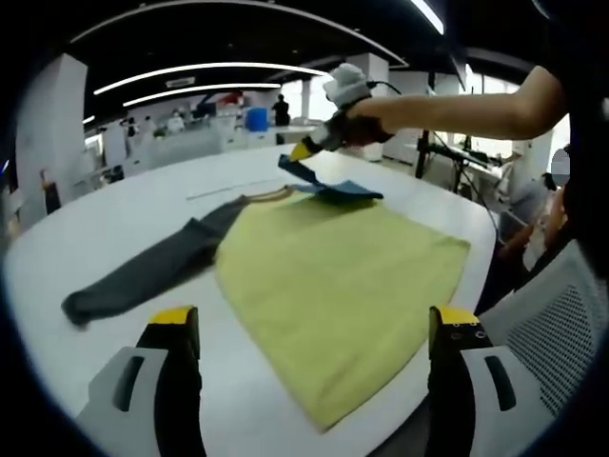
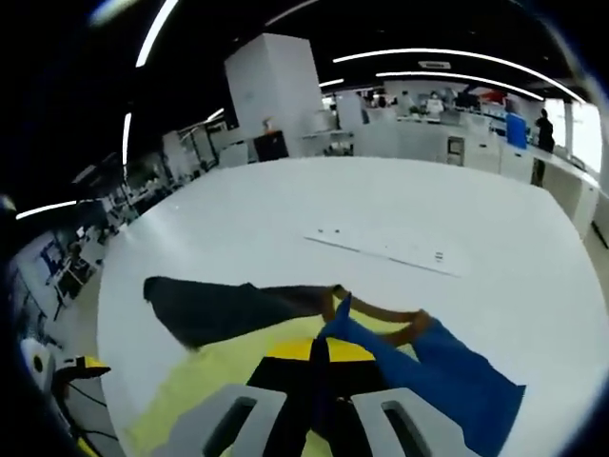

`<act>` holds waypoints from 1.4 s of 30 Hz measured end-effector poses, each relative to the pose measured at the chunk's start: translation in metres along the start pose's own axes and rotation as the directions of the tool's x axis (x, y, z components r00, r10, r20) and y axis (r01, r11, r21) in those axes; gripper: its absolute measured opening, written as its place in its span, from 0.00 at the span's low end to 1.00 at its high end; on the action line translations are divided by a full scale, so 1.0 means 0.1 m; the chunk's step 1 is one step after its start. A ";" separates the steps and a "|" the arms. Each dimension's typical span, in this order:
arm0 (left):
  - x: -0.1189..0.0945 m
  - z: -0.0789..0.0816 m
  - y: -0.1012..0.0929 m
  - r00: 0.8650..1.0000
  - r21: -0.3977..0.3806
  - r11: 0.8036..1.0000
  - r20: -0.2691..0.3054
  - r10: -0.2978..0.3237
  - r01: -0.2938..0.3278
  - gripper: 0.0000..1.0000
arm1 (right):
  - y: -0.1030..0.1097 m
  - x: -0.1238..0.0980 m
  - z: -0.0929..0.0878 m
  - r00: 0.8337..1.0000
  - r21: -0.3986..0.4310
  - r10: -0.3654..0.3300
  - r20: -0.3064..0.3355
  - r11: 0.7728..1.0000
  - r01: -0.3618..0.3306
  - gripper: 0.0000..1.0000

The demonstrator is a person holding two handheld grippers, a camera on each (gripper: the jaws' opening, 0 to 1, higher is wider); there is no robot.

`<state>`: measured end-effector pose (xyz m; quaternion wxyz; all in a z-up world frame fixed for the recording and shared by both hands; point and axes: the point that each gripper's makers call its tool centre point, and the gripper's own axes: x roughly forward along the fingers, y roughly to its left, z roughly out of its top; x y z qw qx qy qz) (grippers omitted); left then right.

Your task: Fold the garment on the visible template until the final outline fits inside the template.

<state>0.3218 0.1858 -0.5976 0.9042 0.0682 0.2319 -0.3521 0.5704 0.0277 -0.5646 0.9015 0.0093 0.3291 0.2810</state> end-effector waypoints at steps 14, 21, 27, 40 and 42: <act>-0.03 -0.05 0.07 1.000 -0.015 1.000 0.005 0.013 -0.013 0.97 | 0.35 0.18 0.10 0.997 -0.005 0.080 0.005 0.997 -0.080 0.00; -0.05 -0.08 0.10 1.000 -0.041 0.999 0.008 0.026 -0.026 0.97 | 0.52 0.24 0.08 0.994 -0.012 0.111 -0.002 0.994 -0.111 0.00; -0.06 -0.08 0.11 0.999 -0.060 0.998 0.007 0.035 -0.034 0.96 | 0.69 0.28 -0.02 0.988 -0.007 0.150 -0.020 0.989 -0.150 0.00; -0.08 -0.06 0.07 0.999 -0.064 0.997 0.011 0.034 -0.034 0.97 | 0.96 0.48 -0.27 0.976 0.000 0.207 -0.066 0.978 -0.208 0.00; -0.08 -0.07 0.06 0.999 -0.064 0.997 0.010 0.034 -0.033 0.97 | 0.95 0.51 -0.29 0.976 0.028 0.206 -0.065 0.978 -0.205 0.00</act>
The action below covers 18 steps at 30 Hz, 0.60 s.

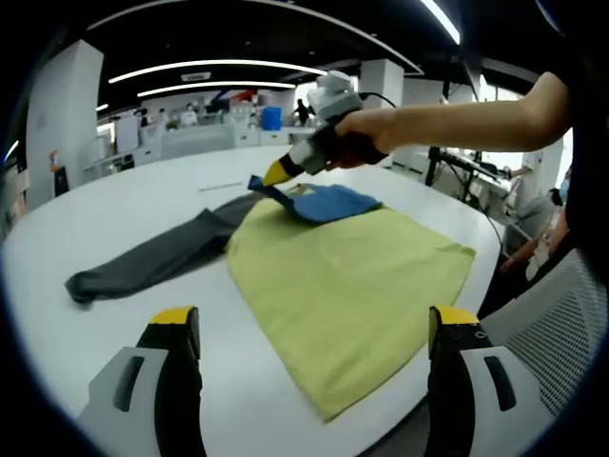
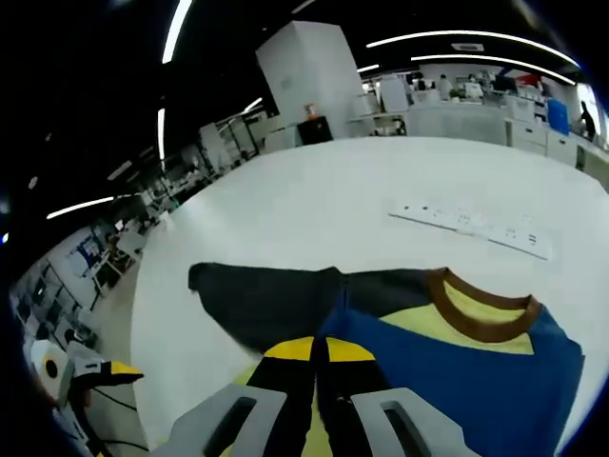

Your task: Fold the garment on the visible template until the final outline fits inside the template.

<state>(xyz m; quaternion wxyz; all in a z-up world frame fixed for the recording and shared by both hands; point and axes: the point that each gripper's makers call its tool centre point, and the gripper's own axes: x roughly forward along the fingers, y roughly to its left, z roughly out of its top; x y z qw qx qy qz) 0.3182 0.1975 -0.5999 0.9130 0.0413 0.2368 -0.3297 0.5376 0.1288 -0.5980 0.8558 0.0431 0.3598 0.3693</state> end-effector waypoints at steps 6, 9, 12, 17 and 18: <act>0.00 0.01 -0.02 1.000 0.002 1.000 0.000 0.001 -0.001 0.97 | 0.09 0.08 -0.07 0.999 0.040 0.040 -0.005 0.998 -0.040 0.00; 0.01 0.02 -0.05 1.000 0.005 1.000 0.000 -0.002 0.002 0.97 | 0.21 0.11 -0.07 0.995 0.095 0.096 -0.003 0.991 -0.096 0.00; 0.01 0.03 -0.05 1.000 0.011 1.000 -0.002 -0.004 0.004 0.98 | 0.23 0.10 -0.04 0.996 0.076 0.091 0.009 0.993 -0.091 0.07; 0.01 0.06 -0.08 1.000 0.016 1.000 0.004 0.000 0.000 0.99 | 0.10 0.02 -0.08 0.998 0.051 0.054 -0.013 0.997 -0.054 0.12; 0.01 0.06 -0.07 1.000 0.017 1.000 0.002 0.001 -0.001 0.99 | 0.07 0.00 -0.08 0.999 0.046 0.045 -0.014 0.998 -0.044 0.16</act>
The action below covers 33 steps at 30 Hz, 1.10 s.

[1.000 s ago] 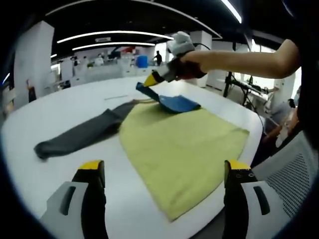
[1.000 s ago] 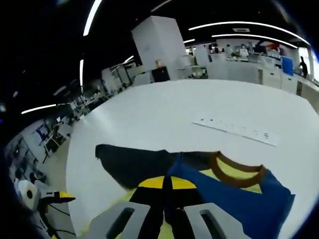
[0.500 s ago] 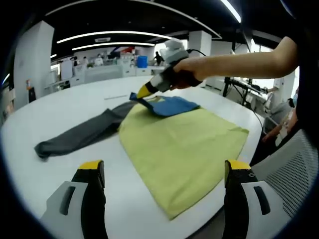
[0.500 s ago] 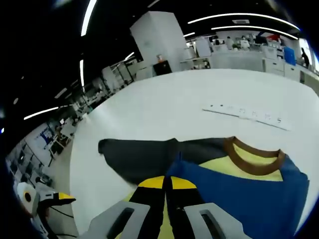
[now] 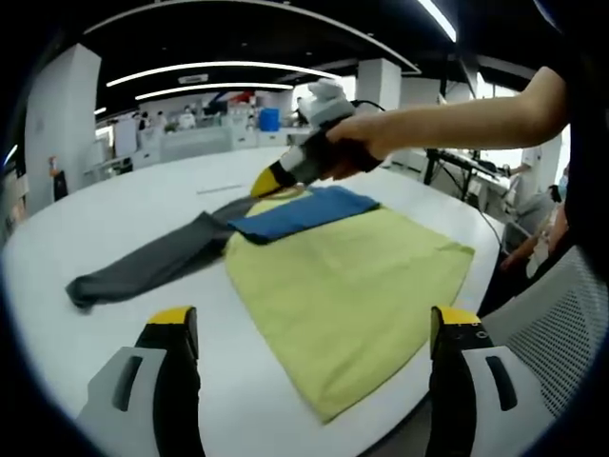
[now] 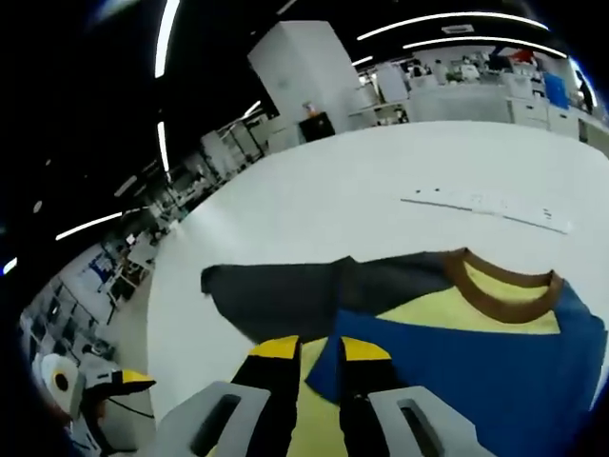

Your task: Fold the garment on the visible template until the final outline fits inside the template.

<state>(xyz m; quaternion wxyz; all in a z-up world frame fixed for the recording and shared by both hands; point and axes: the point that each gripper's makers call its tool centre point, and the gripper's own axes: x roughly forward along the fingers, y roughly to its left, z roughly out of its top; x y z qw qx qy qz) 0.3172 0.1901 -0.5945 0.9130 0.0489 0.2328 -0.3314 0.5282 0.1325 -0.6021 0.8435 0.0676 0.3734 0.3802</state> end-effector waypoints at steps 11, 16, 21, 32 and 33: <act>0.03 0.02 0.05 1.000 0.016 1.000 0.001 0.004 -0.004 0.99 | -0.48 -0.33 -0.11 0.989 -0.076 -0.150 0.003 0.986 0.150 0.60; 0.05 0.02 0.04 1.000 0.024 1.000 -0.002 -0.010 0.011 0.99 | -0.61 -0.46 -0.21 0.985 -0.101 -0.169 -0.020 0.981 0.166 0.70; 0.05 0.01 0.04 1.000 0.031 0.999 -0.007 -0.013 0.013 0.99 | -0.73 -0.59 -0.29 0.981 -0.117 -0.192 -0.026 0.975 0.188 0.78; 0.03 -0.02 0.04 1.000 0.036 0.999 -0.013 -0.012 0.013 0.99 | -1.00 -0.95 -0.48 0.974 -0.128 -0.224 -0.021 0.967 0.220 0.81; 0.03 -0.02 0.03 1.000 0.036 0.999 -0.014 -0.014 0.014 0.99 | -1.02 -0.98 -0.50 0.973 -0.130 -0.228 -0.021 0.966 0.224 0.81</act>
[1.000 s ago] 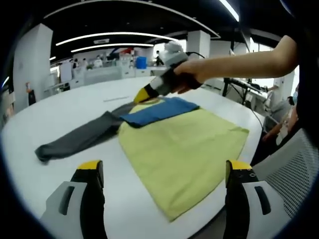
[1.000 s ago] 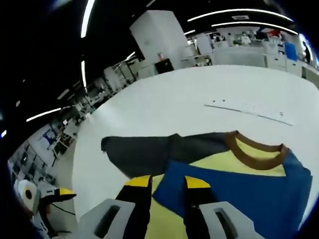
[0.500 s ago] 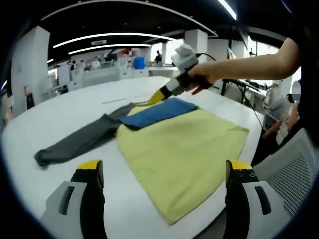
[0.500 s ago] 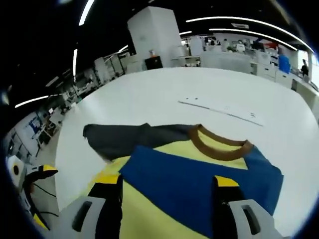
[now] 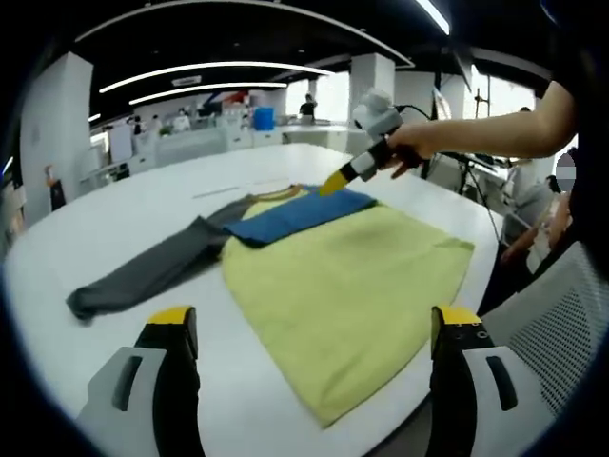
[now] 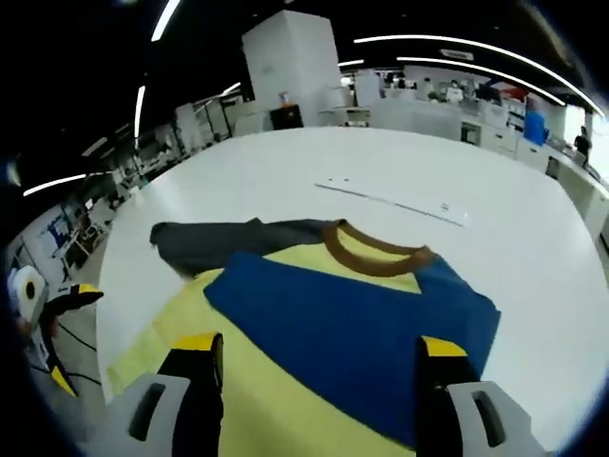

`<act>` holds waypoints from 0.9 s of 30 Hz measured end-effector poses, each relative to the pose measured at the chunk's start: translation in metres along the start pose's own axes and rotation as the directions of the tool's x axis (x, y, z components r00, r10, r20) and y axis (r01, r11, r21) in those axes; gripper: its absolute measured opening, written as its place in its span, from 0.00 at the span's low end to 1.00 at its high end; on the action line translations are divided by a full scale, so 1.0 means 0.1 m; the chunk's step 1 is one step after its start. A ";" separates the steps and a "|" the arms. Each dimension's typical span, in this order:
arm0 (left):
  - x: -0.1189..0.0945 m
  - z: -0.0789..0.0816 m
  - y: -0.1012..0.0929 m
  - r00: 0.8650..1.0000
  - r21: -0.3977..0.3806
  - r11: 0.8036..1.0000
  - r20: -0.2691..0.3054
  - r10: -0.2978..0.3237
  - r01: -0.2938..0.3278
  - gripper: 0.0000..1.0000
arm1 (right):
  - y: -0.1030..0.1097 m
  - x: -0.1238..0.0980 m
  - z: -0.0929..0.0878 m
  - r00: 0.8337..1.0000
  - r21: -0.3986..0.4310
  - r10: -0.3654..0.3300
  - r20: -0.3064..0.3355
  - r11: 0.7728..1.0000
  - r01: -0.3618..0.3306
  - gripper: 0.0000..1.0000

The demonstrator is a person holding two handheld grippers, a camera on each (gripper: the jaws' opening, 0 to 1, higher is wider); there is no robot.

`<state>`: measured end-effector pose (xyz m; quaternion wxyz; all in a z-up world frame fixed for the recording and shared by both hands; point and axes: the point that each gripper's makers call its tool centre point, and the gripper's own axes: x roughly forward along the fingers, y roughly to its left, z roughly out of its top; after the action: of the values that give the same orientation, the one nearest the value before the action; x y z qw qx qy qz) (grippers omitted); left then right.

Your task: Fold the garment on the visible template until the final outline fits inside the template.

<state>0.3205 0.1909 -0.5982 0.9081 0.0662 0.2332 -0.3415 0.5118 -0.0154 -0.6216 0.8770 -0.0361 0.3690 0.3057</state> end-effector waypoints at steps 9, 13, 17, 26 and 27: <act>-0.01 0.01 -0.03 1.000 0.004 1.000 -0.005 -0.001 0.001 0.99 | -0.29 -0.22 -0.16 1.000 0.045 -0.015 0.021 0.999 0.014 0.77; -0.02 0.02 -0.04 1.000 0.006 1.000 -0.005 0.000 0.001 0.99 | -0.43 -0.28 -0.29 0.999 0.040 -0.037 0.007 0.999 0.036 0.72; -0.02 0.00 -0.05 1.000 0.009 1.000 -0.014 -0.003 0.003 0.99 | -0.54 -0.35 -0.42 0.999 0.062 -0.044 0.011 0.997 0.043 0.66; 0.00 0.05 -0.09 1.000 0.011 1.000 -0.007 -0.008 0.008 0.99 | -0.66 -0.42 -0.62 0.998 0.052 -0.056 -0.008 0.997 0.057 0.46; 0.00 0.05 -0.09 1.000 0.011 1.000 -0.008 -0.009 0.009 0.99 | -0.68 -0.43 -0.65 0.998 0.044 -0.066 -0.014 0.997 0.067 0.44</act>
<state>0.3165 0.1830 -0.5935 0.9053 0.0716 0.2351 -0.3464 0.4862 -0.1114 -0.6508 0.8849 -0.0309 0.3799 0.2679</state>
